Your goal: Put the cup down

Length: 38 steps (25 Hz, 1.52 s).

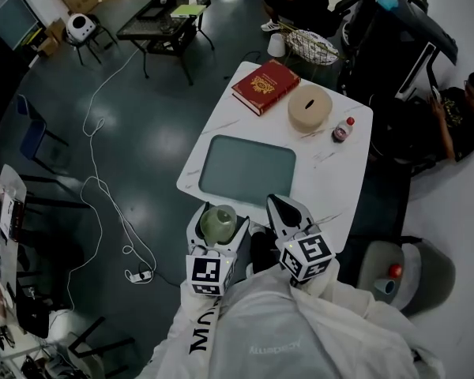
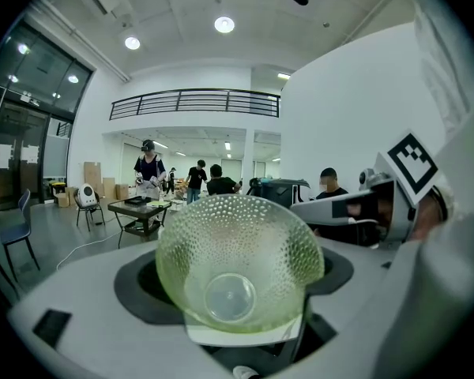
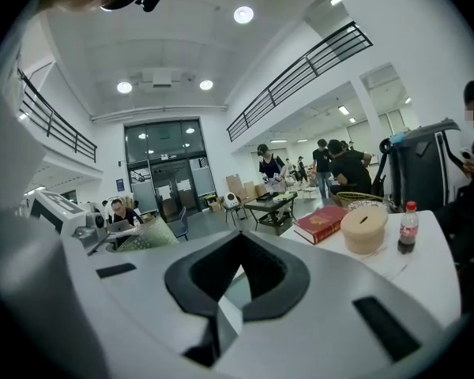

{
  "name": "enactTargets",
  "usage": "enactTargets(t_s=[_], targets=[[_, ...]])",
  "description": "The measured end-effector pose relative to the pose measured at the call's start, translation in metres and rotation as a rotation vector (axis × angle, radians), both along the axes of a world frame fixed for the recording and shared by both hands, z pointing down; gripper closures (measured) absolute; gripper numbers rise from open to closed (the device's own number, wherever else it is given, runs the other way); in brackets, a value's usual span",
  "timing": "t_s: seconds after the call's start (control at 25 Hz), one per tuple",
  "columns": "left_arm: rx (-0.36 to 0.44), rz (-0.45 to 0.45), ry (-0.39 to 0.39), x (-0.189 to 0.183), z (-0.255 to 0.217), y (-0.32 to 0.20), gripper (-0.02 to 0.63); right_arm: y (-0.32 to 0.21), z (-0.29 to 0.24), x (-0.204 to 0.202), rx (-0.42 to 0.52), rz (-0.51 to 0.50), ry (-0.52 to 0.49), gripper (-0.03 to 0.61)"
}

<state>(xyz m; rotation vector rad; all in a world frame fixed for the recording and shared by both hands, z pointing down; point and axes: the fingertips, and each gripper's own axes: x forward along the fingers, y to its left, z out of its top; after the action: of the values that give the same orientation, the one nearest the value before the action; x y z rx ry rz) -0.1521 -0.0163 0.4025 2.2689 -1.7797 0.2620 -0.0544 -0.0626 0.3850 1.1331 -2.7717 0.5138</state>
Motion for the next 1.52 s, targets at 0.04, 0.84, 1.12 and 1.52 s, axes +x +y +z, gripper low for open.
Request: enactTargets(t_s=[0.04,0.84,1.12,1.52], targets=[[0.0,0.004,0.002,-0.001,0.001,-0.006,0.192,-0.005,0.002,-0.001,-0.003,0.002,0.003,0.574],[-0.061,0.056,-0.025,-0.02,0.051,-0.121,0.192,-0.115,0.067,0.006,-0.083,0.089,0.062,0.574],[-0.087,0.065,-0.028,-0.024,0.07,-0.151,0.192,-0.14,0.083,0.0,-0.099,0.079,0.067,0.574],[-0.121,0.092,-0.043,-0.028,0.101,-0.195,0.192,-0.173,0.123,-0.001,-0.117,0.088,0.113,0.574]])
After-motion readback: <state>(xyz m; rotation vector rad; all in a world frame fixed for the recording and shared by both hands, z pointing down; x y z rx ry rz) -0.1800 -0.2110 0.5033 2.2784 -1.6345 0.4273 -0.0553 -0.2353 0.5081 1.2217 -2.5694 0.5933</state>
